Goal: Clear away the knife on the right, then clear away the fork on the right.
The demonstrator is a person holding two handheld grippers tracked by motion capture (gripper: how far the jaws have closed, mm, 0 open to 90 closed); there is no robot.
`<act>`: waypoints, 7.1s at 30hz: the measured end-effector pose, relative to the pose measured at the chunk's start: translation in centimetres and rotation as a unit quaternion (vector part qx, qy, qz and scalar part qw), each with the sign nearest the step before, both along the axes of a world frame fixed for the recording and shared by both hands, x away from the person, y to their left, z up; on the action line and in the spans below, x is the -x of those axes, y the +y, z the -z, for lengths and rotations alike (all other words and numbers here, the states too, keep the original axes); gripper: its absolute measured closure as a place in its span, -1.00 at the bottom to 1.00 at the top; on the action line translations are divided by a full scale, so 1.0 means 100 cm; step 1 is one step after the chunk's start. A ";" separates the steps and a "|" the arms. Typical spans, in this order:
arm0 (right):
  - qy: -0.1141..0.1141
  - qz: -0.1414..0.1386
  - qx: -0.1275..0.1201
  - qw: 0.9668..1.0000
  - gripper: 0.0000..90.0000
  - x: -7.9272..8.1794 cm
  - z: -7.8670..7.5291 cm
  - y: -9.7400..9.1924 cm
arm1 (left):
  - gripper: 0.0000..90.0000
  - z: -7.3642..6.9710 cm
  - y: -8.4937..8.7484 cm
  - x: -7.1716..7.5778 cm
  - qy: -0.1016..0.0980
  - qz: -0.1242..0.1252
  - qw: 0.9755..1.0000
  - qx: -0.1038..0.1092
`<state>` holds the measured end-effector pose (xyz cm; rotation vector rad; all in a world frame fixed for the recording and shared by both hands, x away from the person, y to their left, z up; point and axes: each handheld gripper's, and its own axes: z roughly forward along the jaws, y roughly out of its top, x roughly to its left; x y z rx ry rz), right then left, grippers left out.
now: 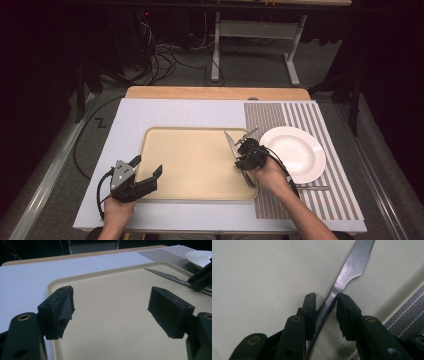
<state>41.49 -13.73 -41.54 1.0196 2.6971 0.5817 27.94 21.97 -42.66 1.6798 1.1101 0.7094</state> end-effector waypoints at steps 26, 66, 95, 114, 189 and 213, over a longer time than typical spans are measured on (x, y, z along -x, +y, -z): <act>-0.018 -0.003 -0.035 0.999 0.23 0.007 -0.004 -0.009 | -0.51 0.000 -0.001 0.000 0.000 0.001 1.000 -0.003; -0.123 0.041 -0.147 0.981 -0.07 0.051 -0.016 -0.089 | -0.50 0.000 -0.003 0.002 -0.002 0.003 1.000 -0.004; -0.232 0.114 -0.240 0.936 -0.16 0.098 0.001 -0.162 | -0.51 -0.001 -0.006 0.003 -0.005 0.011 1.000 -0.003; -0.275 0.134 -0.284 0.909 -0.29 0.119 0.002 -0.191 | -0.51 -0.003 -0.001 0.008 -0.011 0.005 1.000 -0.001; -0.030 0.192 -0.032 0.980 0.09 0.095 -0.006 -0.198 | -0.53 -0.001 -0.013 0.000 -0.001 0.035 0.999 -0.033; -0.021 0.153 -0.027 0.988 0.03 0.090 0.001 -0.190 | -0.53 0.000 -0.014 -0.001 0.002 0.038 0.999 -0.034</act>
